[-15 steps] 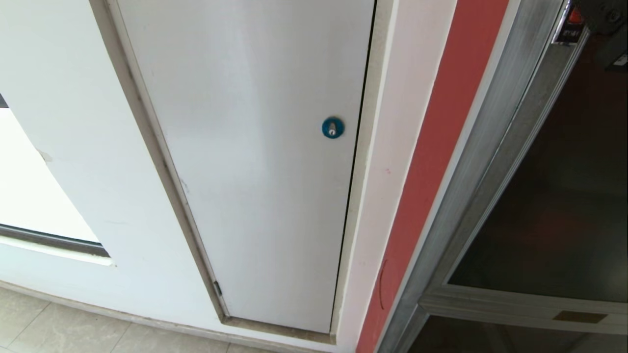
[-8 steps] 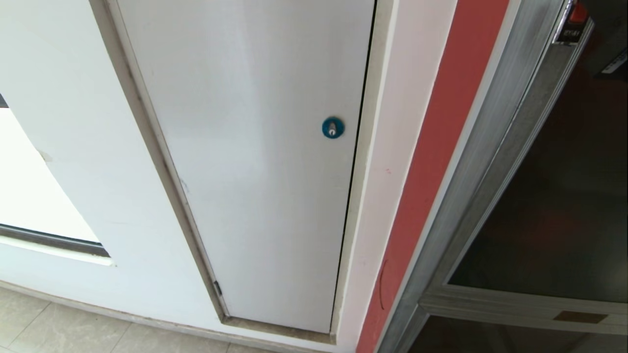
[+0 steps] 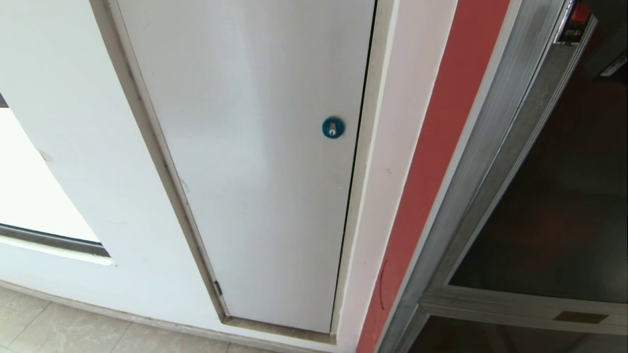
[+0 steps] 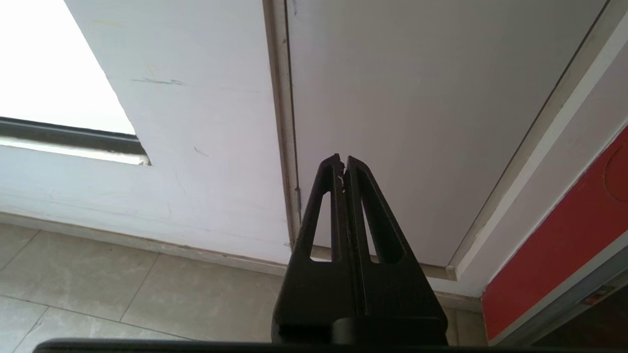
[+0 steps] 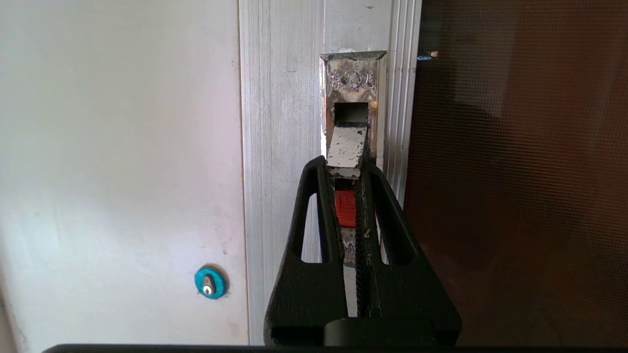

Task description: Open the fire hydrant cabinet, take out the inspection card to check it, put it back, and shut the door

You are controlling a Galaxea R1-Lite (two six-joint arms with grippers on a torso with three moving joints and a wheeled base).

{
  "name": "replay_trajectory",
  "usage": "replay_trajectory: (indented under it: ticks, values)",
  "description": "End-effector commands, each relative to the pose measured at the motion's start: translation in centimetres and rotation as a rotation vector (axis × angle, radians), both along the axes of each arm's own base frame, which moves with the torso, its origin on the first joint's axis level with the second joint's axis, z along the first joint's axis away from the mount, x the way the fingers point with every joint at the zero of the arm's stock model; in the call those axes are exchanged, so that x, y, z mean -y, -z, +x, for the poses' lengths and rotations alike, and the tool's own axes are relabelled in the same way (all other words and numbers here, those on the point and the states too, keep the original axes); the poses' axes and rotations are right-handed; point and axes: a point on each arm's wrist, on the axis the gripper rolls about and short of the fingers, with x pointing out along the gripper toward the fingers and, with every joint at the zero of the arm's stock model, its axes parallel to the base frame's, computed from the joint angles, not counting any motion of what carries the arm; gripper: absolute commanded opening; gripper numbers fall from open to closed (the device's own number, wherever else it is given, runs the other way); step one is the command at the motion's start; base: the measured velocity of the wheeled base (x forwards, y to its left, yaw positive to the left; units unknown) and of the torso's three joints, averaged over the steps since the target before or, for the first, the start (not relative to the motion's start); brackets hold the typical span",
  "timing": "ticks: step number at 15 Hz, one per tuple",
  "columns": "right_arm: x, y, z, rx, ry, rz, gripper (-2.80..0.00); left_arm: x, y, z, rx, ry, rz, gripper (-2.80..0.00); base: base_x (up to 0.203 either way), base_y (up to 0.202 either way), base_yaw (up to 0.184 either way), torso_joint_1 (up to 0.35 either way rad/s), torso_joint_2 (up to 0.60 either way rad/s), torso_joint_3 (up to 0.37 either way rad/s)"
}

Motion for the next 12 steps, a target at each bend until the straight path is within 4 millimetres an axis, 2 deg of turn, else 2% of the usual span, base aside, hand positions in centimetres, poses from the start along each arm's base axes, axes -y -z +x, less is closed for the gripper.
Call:
replay_trajectory:
  ticks: [1, 7, 12]
  values:
    - [0.3, -0.3, -0.4, 0.017, 0.005, 0.009, -2.8, 0.0, 0.0, 0.0, 0.0, 0.0, 0.0, -2.8, 0.0, 0.0, 0.0, 0.0, 0.0, 0.0]
    - [0.9, -0.8, -1.5, 0.034, 0.014, 0.006, -2.8, 0.0, 0.0, 0.0, 0.0, -0.001, 0.0, -2.8, 0.0, 0.0, 0.0, 0.0, 0.0, 0.0]
    - [1.7, -1.1, -3.1, 0.002, -0.002, -0.018, -2.8, 0.0, 0.0, 0.0, 0.0, 0.0, 0.0, -2.8, 0.0, 0.0, 0.0, 0.0, 0.0, 0.0]
